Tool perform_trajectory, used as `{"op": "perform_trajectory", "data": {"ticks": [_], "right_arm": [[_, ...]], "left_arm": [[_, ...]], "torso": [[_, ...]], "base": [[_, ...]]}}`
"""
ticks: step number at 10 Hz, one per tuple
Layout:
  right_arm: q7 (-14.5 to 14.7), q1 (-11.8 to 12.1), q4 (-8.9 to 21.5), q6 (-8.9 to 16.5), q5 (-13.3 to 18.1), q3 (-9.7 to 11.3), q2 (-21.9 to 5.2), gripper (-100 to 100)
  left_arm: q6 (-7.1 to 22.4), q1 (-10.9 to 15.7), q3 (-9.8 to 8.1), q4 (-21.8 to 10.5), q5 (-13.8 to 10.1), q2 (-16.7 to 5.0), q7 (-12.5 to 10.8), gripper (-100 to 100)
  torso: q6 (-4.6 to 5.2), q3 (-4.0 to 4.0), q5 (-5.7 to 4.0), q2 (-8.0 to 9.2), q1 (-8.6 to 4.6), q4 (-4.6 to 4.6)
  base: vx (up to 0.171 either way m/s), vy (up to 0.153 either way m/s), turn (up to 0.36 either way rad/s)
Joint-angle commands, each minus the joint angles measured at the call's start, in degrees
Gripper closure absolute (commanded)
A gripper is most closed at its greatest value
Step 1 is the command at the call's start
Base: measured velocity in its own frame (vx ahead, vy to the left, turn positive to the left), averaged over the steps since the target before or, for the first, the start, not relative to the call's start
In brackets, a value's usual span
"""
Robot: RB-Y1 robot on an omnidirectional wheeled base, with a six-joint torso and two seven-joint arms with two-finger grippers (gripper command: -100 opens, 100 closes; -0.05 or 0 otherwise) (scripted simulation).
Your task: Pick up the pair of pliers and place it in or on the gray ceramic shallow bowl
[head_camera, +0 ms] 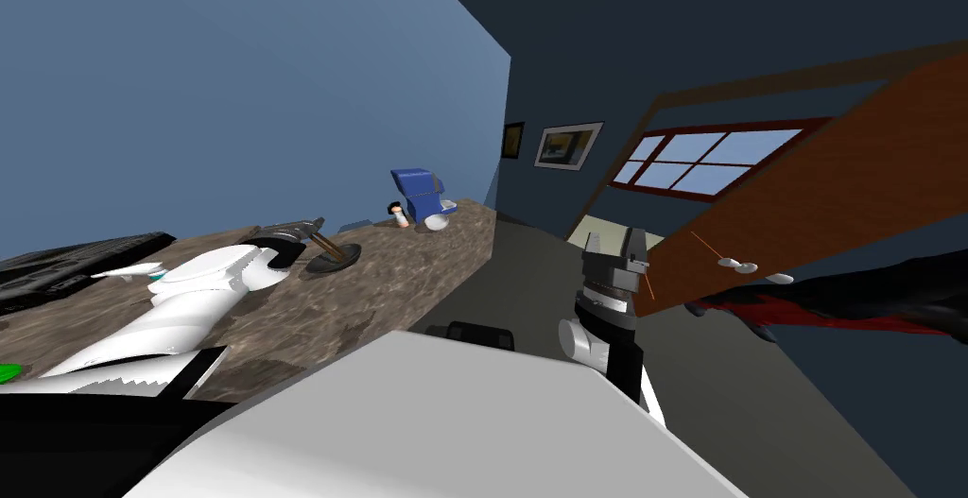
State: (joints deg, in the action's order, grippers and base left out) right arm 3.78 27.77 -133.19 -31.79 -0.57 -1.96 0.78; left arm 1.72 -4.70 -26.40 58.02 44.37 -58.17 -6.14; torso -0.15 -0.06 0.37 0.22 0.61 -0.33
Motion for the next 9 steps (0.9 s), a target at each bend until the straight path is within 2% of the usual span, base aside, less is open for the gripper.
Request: {"op": "perform_trajectory", "data": {"ticks": [1, 2, 3, 4, 9], "right_arm": [[0.00, 0.00, 0.00, 0.00, 0.00, 0.00, 0.00, 0], [0.00, 0.02, 0.00, 0.00, 0.00, -0.01, 0.00, 0], [0.00, 0.04, -0.01, -0.01, 0.00, -0.02, 0.00, 0], [0.00, 0.04, -0.01, -0.01, 0.00, -0.02, -0.01, 0], [0.00, 0.04, -0.01, -0.01, 0.00, -0.02, -0.01, 0]], "left_arm": [[2.86, -2.22, -1.46, 2.40, 0.66, -0.24, -1.20, -100], [3.55, -2.22, -1.46, 2.40, 0.66, -0.24, -1.20, -100], [2.25, -1.43, -1.45, 1.37, 0.84, -0.27, -0.90, -100], [2.58, -1.54, -1.50, 1.51, 0.84, -0.26, -0.97, 0], [2.55, -1.53, -1.49, 1.50, 0.84, -0.26, -0.97, 0]], "torso": [[0.00, 0.00, 0.00, 0.00, 0.00, 0.00], [-0.08, -0.13, 0.01, -0.26, 0.04, -0.04], [-0.12, -0.31, 0.03, -0.57, 0.10, -0.12], [-0.09, -0.40, 0.04, -0.70, 0.12, -0.16], [-0.09, -0.45, 0.04, -0.78, 0.13, -0.18]], "base": [[-0.102, -0.011, -0.243], [-0.006, 0.000, -0.012], [0.003, 0.000, 0.013], [0.000, 0.000, 0.000], [0.000, 0.000, 0.000]]}}
